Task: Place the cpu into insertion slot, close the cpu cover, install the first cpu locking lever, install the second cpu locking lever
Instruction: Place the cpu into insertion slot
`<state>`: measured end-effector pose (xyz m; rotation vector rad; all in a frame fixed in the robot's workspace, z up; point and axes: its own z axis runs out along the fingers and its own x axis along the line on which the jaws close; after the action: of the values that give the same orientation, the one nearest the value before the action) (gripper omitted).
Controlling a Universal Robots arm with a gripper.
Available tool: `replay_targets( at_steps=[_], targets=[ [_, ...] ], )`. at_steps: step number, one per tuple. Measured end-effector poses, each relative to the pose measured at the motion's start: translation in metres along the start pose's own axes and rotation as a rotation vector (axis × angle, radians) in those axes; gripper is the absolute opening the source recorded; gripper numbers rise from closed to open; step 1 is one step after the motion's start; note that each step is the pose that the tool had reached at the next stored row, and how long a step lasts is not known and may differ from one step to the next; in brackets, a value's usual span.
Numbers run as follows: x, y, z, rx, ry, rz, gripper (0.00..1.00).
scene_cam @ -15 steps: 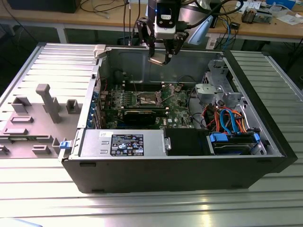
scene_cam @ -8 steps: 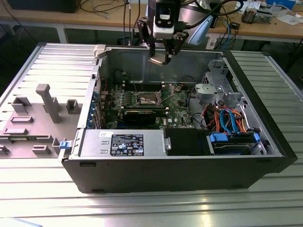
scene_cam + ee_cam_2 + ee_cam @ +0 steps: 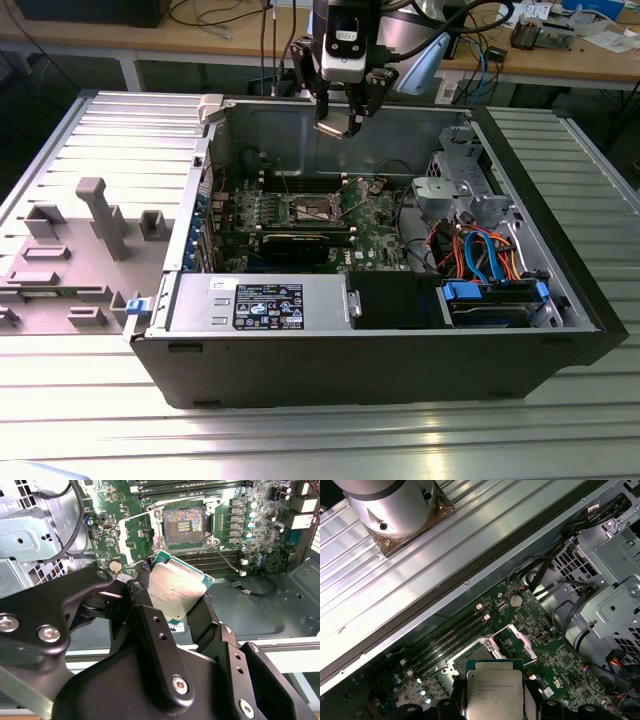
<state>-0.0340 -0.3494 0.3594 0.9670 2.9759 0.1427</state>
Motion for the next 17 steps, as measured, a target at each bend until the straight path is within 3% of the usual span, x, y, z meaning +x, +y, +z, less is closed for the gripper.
replay_targets(
  at_steps=[10,17],
  targets=[
    [0.0,0.0,0.0,-0.0002,-0.0009,0.01,0.55],
    [0.0,0.0,0.0,-0.0011,-0.0051,0.057,0.55]
  ],
)
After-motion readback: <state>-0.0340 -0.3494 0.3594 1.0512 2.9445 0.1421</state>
